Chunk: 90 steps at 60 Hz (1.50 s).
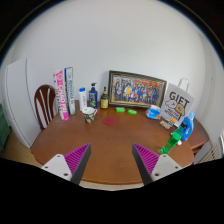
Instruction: Pour water
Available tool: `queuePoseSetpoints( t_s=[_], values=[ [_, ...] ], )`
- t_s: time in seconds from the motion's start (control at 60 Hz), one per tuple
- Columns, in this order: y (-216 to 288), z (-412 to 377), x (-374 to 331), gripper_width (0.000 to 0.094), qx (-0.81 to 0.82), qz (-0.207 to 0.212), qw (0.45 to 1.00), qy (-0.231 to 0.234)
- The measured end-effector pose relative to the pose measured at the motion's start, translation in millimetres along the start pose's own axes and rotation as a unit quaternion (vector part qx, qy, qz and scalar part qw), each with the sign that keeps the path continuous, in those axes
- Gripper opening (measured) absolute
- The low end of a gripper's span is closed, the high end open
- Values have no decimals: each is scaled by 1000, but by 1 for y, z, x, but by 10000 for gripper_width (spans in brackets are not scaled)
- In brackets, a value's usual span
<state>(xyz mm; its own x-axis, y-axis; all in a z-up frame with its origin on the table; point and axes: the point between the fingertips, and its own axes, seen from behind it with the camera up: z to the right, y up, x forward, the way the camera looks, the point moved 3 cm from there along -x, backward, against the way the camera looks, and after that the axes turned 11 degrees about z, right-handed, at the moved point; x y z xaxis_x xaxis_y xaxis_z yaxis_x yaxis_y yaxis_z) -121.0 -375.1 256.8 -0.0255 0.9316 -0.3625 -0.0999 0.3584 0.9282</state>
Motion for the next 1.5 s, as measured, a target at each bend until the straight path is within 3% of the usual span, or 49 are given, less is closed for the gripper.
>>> queuePoseSetpoints(
  t_s=[0.333,0.733,1.2,1.267,1.4,1.5],
  values=[
    [-29,81,7,854,22,2,999,-48],
    [-107,257,47,859,32,22,991,-126],
    [-130,355,191,854,59,78,992,-86],
    [-126,357,204,811,54,93,992,-72],
    [-123,359,219,542,43,118,990,-63],
    [-122,357,223,490,41,127,989,-60]
  ],
)
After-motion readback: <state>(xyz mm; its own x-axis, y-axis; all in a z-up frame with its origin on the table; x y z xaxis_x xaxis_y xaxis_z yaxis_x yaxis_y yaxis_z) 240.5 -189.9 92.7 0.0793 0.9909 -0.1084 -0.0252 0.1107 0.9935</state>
